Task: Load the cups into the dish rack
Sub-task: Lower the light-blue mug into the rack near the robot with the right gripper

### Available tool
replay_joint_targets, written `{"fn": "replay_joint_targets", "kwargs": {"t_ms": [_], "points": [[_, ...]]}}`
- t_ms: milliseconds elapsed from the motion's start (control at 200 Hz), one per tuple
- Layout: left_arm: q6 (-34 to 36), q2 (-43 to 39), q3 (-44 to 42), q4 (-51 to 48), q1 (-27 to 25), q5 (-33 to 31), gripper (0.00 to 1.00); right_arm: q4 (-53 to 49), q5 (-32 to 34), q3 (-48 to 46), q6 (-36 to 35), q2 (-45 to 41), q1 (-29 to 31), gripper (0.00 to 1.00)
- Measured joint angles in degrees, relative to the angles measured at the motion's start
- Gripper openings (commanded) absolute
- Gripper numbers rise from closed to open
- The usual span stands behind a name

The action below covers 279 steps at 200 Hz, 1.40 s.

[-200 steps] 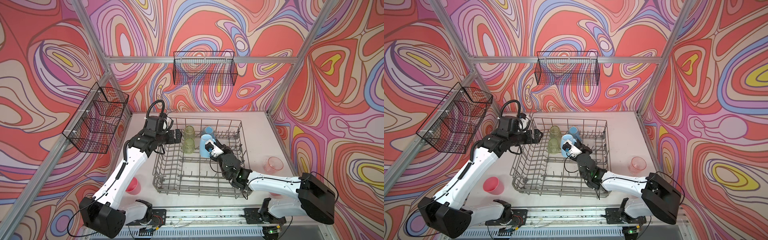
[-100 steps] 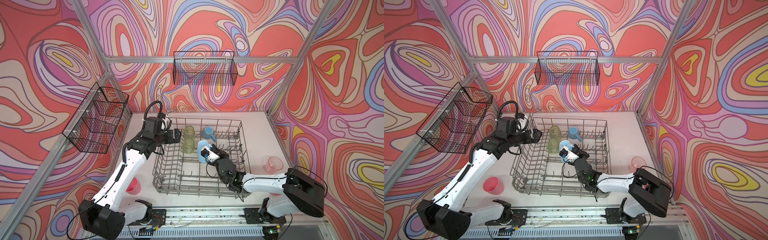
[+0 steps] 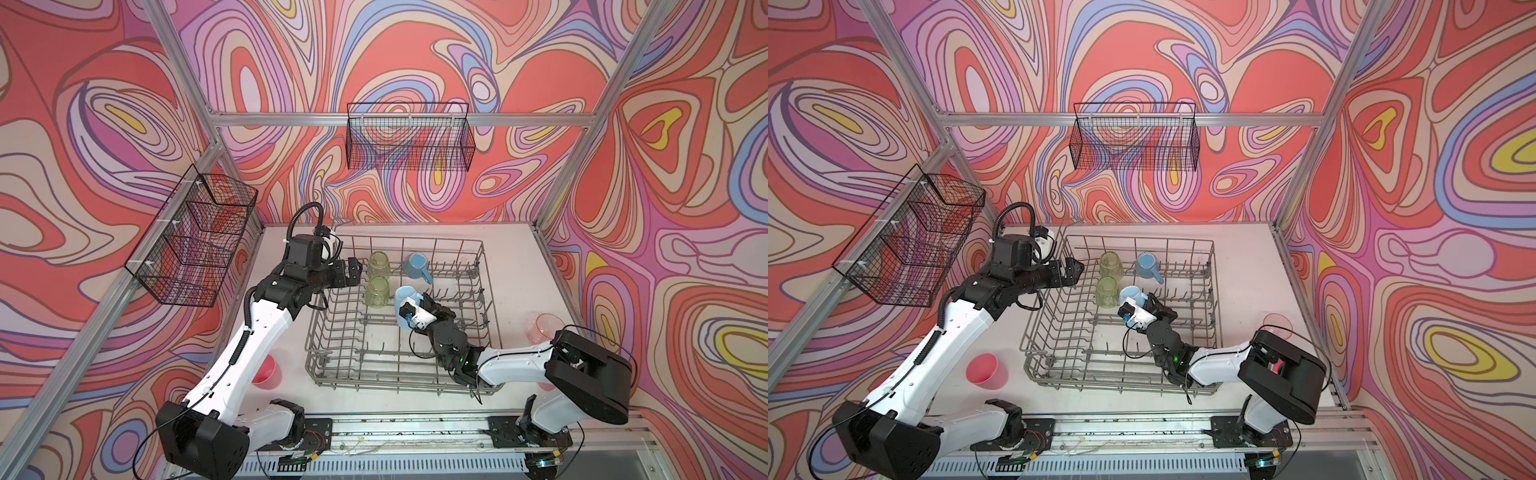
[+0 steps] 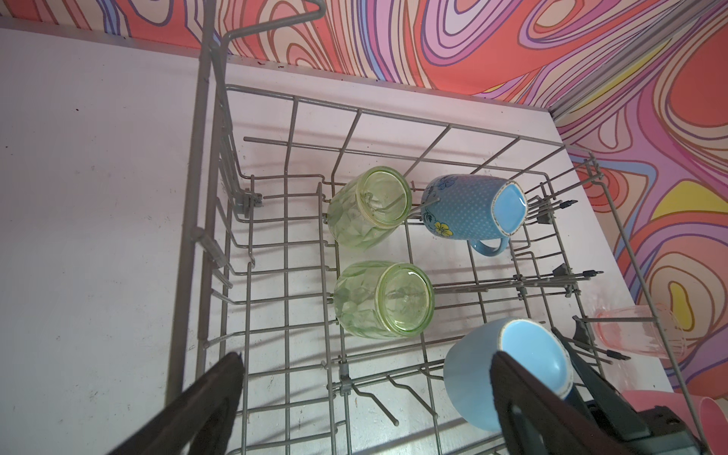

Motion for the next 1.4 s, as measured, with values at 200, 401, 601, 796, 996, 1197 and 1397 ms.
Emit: {"fn": "replay_joint_targets", "kwargs": {"t_ms": [200,401,601,796,996,1197,1397], "points": [[0.00,-0.04,-0.09,0.24,0.02,-0.02,1.00,2.58,0.00,0.00,-0.59,2.93,0.00,0.08],[0.00,-0.04,-0.17,0.35,0.02,-0.02,1.00,3.45,-0.02,0.00,-1.07,3.52,0.04,0.17],[0.00,-0.04,-0.20,0.42,0.02,-0.02,1.00,1.16,0.07,0.00,-0.35,2.29,0.46,0.24],[0.00,-0.39,-0.57,0.74,0.02,-0.07,1.00,-3.91,0.33,-0.17,1.51,-1.29,1.36,0.38],[0.00,-0.79,-0.79,0.74,0.02,-0.37,1.00,-7.69,0.37,-0.72,3.67,-4.24,1.44,0.46],[0.00,-0.79,-0.79,0.74,0.02,-0.66,1.00,-10.19,0.22,-0.72,5.05,-6.27,1.44,0.55],[0.00,-0.81,-0.79,0.74,0.02,-0.72,1.00,-13.84,0.15,-0.72,7.41,-9.25,1.44,0.60]]}}
